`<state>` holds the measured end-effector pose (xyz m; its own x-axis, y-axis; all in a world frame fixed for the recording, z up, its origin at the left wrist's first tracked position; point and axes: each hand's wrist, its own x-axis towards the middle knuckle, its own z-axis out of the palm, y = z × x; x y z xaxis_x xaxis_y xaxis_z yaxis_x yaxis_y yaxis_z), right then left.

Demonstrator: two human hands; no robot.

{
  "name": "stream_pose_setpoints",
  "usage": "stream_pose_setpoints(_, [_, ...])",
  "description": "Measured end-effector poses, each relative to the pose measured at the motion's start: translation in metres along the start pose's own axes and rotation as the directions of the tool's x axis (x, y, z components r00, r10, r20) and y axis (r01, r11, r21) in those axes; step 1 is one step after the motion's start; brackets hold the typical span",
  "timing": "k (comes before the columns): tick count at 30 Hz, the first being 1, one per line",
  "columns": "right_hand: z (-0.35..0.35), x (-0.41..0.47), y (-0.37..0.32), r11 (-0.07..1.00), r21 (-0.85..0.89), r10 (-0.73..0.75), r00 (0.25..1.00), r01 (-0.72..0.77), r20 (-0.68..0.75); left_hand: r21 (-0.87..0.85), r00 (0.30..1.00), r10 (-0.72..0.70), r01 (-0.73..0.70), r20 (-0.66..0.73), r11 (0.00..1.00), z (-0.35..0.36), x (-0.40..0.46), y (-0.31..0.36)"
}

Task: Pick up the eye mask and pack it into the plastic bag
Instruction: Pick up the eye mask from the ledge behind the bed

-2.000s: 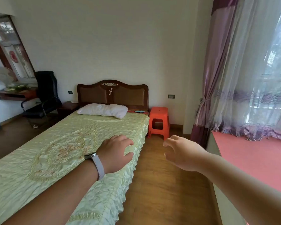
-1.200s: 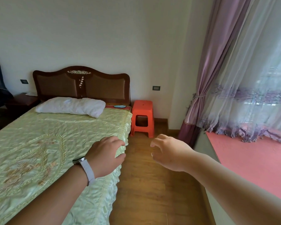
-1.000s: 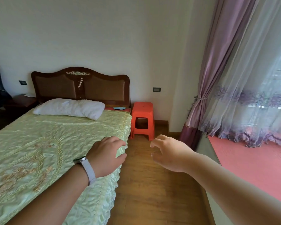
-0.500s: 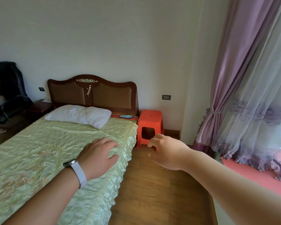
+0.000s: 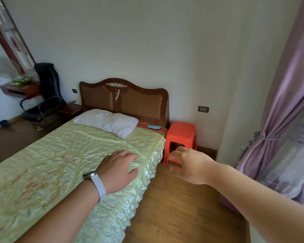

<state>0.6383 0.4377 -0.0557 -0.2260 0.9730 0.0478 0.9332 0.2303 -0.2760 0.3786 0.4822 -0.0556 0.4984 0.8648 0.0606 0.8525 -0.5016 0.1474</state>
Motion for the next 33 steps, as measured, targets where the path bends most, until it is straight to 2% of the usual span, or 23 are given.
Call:
stream_pose_setpoints(6, [0.001,0.063,0.049,0.999,-0.037,0.002,1.000,-0.002,0.001,-0.028,1.000,0.025,-0.025,0.012,0.999,0.027,0.092,-0.017])
stream_pose_setpoints(12, [0.007,0.164,0.104,0.998,-0.042,0.043,0.998,-0.040,0.056,-0.065,0.999,0.017,-0.013,0.050,0.998,0.053,0.198,-0.056])
stream_pose_setpoints(20, [0.011,0.289,0.142,0.999,-0.040,0.037,0.997,-0.035,0.074,-0.062,0.998,0.029,-0.025,0.058,0.998,0.054,0.315,-0.107])
stream_pose_setpoints(29, [-0.007,0.362,0.200,0.999,-0.045,0.005,0.999,-0.003,0.039,-0.041,0.999,0.038,-0.037,0.029,0.998,0.059,0.403,-0.112])
stream_pose_setpoints(33, [-0.006,0.392,0.236,0.997,-0.058,-0.054,0.997,0.057,0.061,-0.023,0.998,0.020,-0.019,0.054,1.000,0.069,0.442,-0.103])
